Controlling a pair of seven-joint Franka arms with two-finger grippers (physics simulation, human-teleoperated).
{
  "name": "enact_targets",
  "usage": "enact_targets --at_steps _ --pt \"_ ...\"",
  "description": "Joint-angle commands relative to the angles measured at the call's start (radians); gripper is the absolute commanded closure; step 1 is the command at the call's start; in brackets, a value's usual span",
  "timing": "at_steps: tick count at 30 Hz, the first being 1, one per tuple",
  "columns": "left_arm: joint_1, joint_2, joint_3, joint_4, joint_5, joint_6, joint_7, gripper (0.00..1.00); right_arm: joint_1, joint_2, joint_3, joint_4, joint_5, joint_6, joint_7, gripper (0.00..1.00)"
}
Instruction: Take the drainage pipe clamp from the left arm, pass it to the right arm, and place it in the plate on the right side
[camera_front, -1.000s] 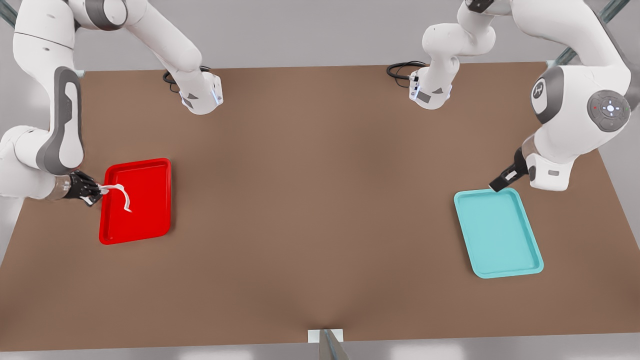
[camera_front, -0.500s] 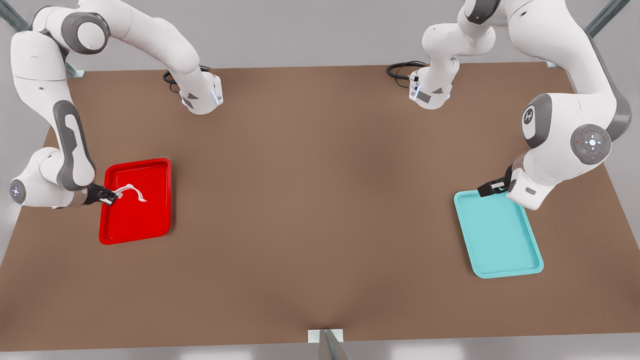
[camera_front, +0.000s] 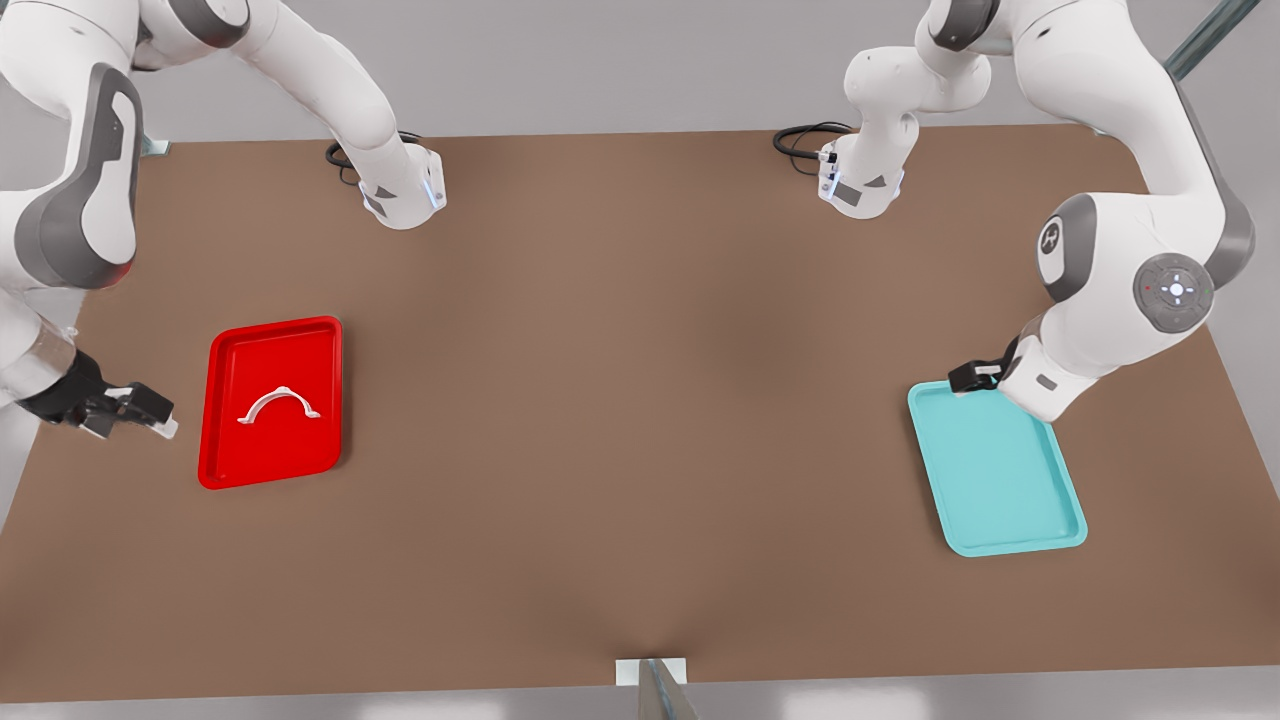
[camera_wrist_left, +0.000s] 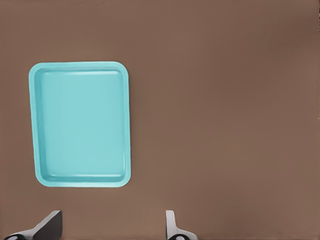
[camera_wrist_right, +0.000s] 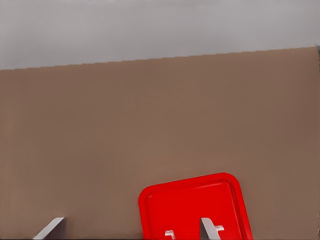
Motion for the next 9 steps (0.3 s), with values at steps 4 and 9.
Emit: enact_targets --at_steps 4,9 --pt "-0.007 0.0 0.0 0.0 0.001 0.002 0.123 0.0 0.772 -0.241 -0.821 -0.044 0.152 -0.262 -0.113 0.0" --pt "-0.007 -0.002 0.0 0.0 0.001 0.002 0.124 0.0 0.958 -0.245 -0.987 -0.056 0.222 -0.297 -0.022 0.0"
